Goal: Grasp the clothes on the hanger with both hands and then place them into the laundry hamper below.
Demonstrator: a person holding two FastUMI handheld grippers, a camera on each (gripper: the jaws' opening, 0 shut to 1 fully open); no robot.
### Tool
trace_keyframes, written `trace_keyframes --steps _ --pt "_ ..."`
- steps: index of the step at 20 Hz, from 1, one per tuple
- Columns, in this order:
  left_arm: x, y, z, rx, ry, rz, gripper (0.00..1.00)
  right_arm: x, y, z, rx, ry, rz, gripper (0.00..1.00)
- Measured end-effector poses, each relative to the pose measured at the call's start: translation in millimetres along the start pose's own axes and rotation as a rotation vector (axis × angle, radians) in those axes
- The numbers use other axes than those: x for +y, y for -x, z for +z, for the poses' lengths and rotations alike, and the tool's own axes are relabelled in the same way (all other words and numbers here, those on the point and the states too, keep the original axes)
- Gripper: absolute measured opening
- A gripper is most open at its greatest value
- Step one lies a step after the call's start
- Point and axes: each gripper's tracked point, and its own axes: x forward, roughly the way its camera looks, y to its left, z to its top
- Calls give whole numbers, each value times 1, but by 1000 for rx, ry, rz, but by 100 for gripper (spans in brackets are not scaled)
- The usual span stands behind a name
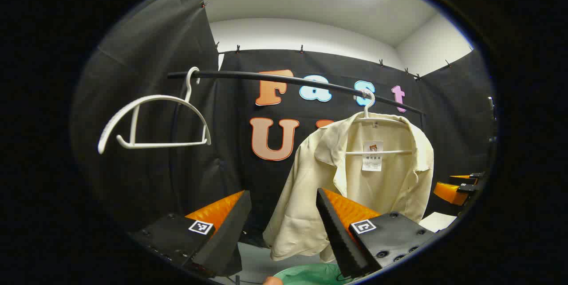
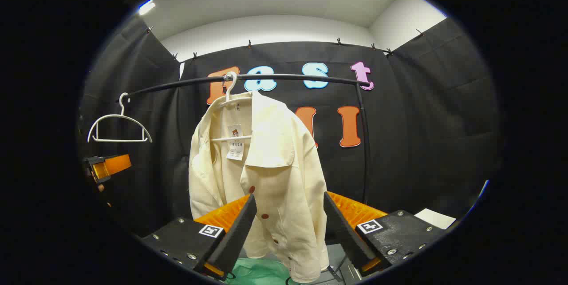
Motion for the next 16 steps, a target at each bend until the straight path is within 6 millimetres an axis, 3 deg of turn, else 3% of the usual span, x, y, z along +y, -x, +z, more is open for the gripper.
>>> trace_keyframes --steps 3,5,8,16 --pt "-5 -13 -8 15 25 -20 97 6 -5 -8 19 11 12 94" --pt "-1 -14 0 -4 -12 1 93 9 -5 -10 28 3 22 94" --pt "-8 -14 5 -27 -20 -13 96 8 -3 -9 24 0 17 94" --pt "-7 -17 -8 7 -10 -12 96 12 -10 -22 50 2 32 94"
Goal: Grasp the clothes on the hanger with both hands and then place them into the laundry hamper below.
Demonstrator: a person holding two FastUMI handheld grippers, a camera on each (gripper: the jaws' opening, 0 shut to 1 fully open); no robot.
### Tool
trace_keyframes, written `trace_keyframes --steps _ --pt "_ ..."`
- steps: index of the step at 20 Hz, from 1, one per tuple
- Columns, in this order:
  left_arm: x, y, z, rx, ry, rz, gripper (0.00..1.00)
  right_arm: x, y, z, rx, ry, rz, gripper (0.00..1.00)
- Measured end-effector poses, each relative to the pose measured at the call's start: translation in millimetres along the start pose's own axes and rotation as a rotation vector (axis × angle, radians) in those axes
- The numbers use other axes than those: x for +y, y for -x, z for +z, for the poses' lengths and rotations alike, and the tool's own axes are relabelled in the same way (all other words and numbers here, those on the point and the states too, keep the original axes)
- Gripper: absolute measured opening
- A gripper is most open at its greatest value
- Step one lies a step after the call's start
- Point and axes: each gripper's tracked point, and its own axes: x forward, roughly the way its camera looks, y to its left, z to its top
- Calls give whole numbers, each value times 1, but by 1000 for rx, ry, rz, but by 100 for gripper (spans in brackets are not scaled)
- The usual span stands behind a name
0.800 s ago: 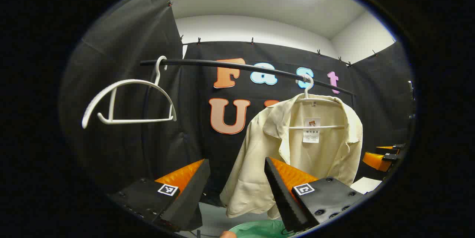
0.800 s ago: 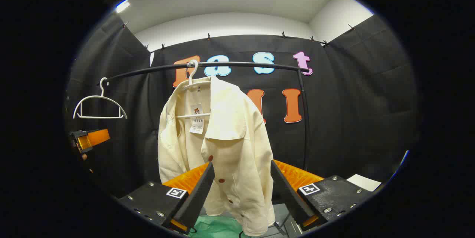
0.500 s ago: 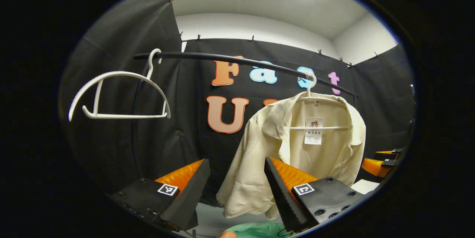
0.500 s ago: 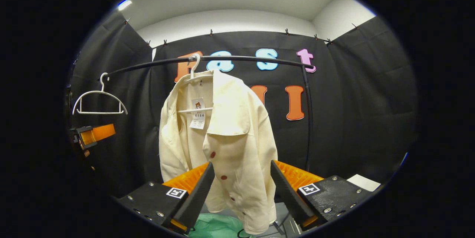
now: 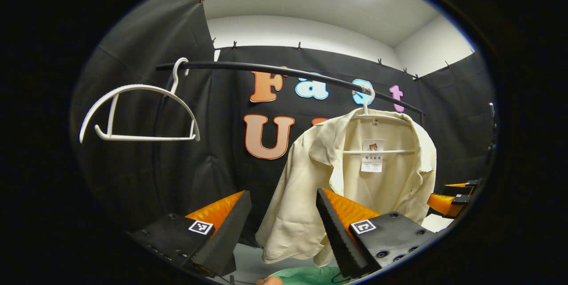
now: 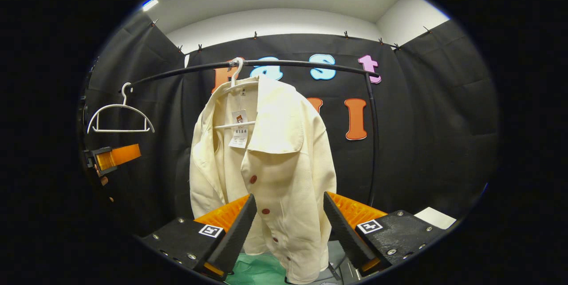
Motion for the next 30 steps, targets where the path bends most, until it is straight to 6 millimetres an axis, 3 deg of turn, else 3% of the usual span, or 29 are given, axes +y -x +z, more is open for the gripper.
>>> trace_keyframes --steps 5,8,9,19,24,30 --pt "-3 3 -5 10 -2 -11 100 -2 -14 -6 0 -18 -14 94" --pt "-3 5 -4 9 -1 -15 96 6 -22 1 -33 2 -3 94" --pt "-3 5 -4 8 -2 -16 100 8 -26 0 -38 12 -7 94" --pt "3 0 -10 13 5 -16 100 29 -54 -9 -37 14 15 94" --pt "-8 -12 -24 44 11 -49 94 26 -74 -11 -38 26 -28 94" --pt "-39 -34 -34 57 29 -109 97 15 -99 -11 -47 -30 -88 94"
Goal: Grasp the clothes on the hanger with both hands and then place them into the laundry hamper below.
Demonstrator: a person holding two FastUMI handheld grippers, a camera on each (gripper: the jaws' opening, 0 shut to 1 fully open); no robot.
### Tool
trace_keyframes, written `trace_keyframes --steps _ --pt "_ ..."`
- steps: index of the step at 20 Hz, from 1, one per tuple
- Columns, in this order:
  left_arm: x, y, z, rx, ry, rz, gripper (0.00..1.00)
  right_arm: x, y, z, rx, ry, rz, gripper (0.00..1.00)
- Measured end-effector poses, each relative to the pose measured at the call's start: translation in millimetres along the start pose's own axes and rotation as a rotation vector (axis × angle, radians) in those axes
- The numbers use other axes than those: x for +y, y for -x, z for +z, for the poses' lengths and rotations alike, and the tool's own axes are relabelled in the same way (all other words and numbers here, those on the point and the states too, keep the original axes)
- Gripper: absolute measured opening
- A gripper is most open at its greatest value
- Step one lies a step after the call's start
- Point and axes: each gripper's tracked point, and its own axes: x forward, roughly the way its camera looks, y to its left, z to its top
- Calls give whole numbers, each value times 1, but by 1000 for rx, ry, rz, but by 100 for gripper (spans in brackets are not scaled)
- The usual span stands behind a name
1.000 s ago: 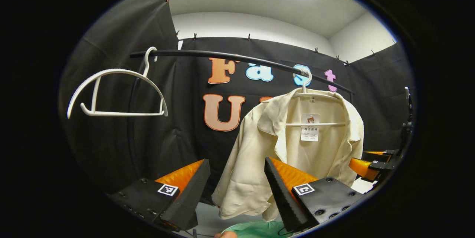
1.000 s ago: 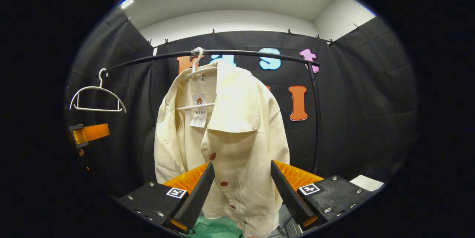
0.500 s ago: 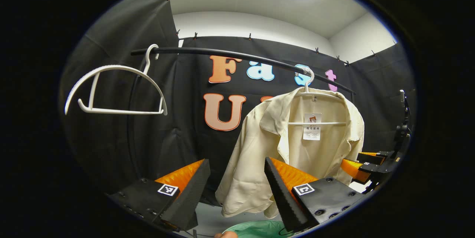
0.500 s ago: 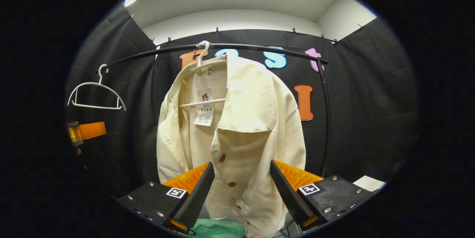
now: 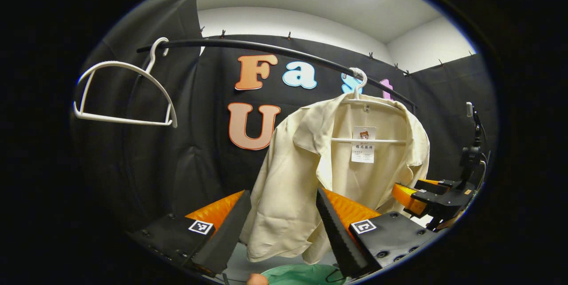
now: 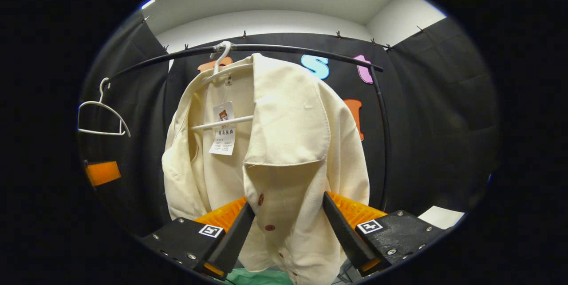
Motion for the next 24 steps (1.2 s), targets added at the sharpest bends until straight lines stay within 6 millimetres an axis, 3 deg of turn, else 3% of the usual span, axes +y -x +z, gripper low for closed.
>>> trace_keyframes --steps 2,3,5,7,9,10,14,16,17,24 --pt "-11 -10 0 -4 0 -22 100 -2 -6 1 -5 -13 -4 93" --pt "-16 -14 -2 -3 2 -30 94 -2 -10 0 -4 -18 1 92" --pt "-28 -25 -9 13 6 -48 97 -3 -16 -2 2 -34 8 85" --pt "-41 -36 -16 23 4 -76 94 -2 -18 0 1 -58 24 75" --pt "-50 -48 -22 32 -7 -82 100 -6 -18 1 -5 -75 23 60" --pt "-51 -55 -26 40 -13 -76 100 -7 -19 1 -6 -81 26 47" --pt "-63 -83 -36 62 -22 -78 100 -10 -16 1 -11 -80 52 16" --pt "-62 -99 -38 59 -29 -65 97 -10 -11 2 -16 -58 66 8" --pt "-60 -106 -40 62 -30 -45 100 -9 -8 3 -21 -46 76 8" --pt "-39 -148 -44 53 11 47 97 -13 10 14 -59 3 109 6"
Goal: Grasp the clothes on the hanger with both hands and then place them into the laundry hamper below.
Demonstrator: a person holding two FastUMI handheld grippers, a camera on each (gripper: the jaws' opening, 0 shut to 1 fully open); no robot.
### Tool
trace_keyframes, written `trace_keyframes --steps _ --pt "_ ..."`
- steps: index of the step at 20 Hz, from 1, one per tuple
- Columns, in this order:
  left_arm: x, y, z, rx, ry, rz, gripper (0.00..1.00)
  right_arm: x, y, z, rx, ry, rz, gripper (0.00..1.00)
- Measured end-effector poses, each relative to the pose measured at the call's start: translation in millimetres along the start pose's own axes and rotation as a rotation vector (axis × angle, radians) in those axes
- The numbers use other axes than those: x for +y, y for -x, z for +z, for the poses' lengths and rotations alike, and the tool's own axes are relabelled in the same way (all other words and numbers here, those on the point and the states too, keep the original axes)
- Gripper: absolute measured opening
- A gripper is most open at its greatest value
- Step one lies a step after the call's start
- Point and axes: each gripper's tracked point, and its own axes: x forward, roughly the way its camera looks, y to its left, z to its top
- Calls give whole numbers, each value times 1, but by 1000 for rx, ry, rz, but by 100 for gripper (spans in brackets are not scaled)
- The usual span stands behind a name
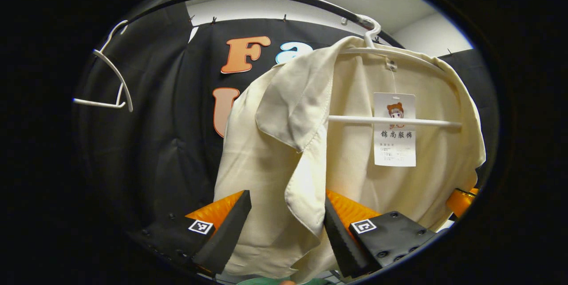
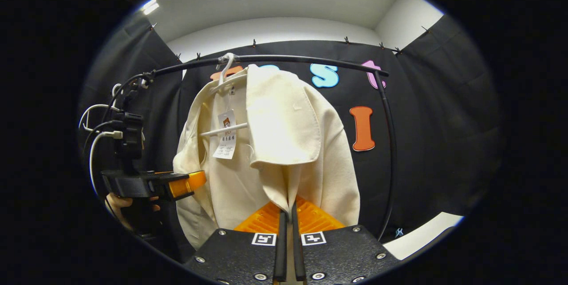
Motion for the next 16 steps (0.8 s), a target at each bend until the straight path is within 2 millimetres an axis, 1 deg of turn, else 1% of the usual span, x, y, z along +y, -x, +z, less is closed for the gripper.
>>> trace_keyframes --steps 2,3,4,6,8,10,11,12,13,16 --pt "1 -2 0 -3 0 3 95 -3 4 3 -3 -3 1 6" --pt "-2 -3 0 -6 -4 4 86 -5 6 4 -2 -5 2 6" --pt "-5 -4 0 -6 -11 1 82 -5 8 5 -1 -9 5 5" --pt "-13 -5 0 -5 -27 -36 70 -4 13 8 -1 -12 11 4" --pt "-19 -4 -1 1 -41 -59 49 -9 18 14 -8 -13 7 4" --pt "-9 -2 -1 6 -53 -6 23 -15 25 24 -20 -22 -2 3" --pt "-9 0 -1 12 -49 -17 12 -17 29 28 -25 -26 -4 3" --pt "-9 1 0 15 -45 -23 12 -18 34 34 -31 -28 -7 3" --pt "-5 0 0 10 -49 -7 7 -19 39 40 -38 -26 -12 2" --pt "21 8 14 -15 -140 74 7 -25 51 57 -62 -9 -30 2"
